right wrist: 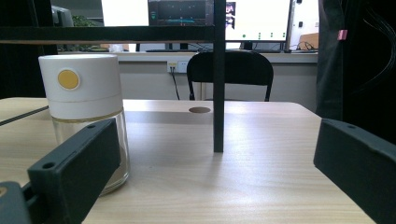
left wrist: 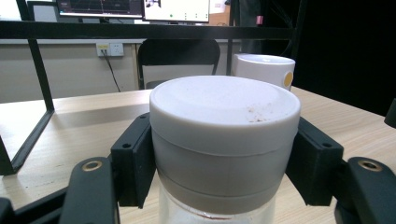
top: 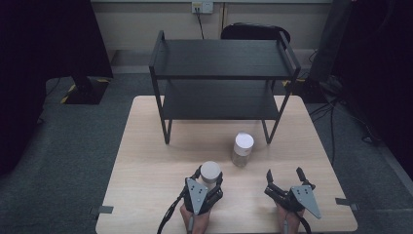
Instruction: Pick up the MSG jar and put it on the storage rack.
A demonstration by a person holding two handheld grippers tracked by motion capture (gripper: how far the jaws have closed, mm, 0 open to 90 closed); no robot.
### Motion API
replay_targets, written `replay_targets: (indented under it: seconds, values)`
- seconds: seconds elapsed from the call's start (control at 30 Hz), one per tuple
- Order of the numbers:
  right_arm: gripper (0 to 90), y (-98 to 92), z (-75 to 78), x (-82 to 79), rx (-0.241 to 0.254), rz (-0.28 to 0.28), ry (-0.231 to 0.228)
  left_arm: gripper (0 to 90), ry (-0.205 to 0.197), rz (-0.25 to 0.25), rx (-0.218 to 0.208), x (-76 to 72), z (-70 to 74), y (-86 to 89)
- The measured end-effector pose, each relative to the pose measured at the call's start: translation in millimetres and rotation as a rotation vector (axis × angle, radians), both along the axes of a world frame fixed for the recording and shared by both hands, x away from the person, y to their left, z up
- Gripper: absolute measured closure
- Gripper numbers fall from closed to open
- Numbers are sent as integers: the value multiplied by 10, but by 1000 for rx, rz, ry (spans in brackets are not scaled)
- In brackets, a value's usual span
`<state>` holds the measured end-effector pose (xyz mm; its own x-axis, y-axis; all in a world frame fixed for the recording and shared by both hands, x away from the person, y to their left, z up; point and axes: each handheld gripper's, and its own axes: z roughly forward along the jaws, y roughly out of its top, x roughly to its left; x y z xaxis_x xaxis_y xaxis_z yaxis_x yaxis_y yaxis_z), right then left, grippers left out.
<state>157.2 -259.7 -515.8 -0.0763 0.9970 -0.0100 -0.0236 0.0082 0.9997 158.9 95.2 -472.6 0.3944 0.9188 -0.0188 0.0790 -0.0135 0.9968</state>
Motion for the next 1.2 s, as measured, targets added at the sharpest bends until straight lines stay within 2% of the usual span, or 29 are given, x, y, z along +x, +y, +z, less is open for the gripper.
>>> replay_targets:
  seconds: [0.4, 0.5, 0.73, 0.87, 1.1, 1.2]
  values:
    - [0, 0, 0, 0, 0, 0, 0, 339, -7, -7, 7, -4, -4, 11]
    - [0, 0, 0, 0, 0, 0, 0, 340, -7, -8, -4, -6, -6, 16]
    - [0, 0, 0, 0, 0, 0, 0, 340, -16, -50, 6, 22, 83, 91]
    - [0, -3, 0, 0, 0, 1, 0, 340, -12, -63, -35, 33, 133, 155]
    - [0, -4, 0, 0, 0, 2, 0, 340, -35, -101, -12, 73, 216, 255]
    - [0, -4, 0, 0, 0, 2, 0, 340, -33, -139, -33, 115, 257, 345]
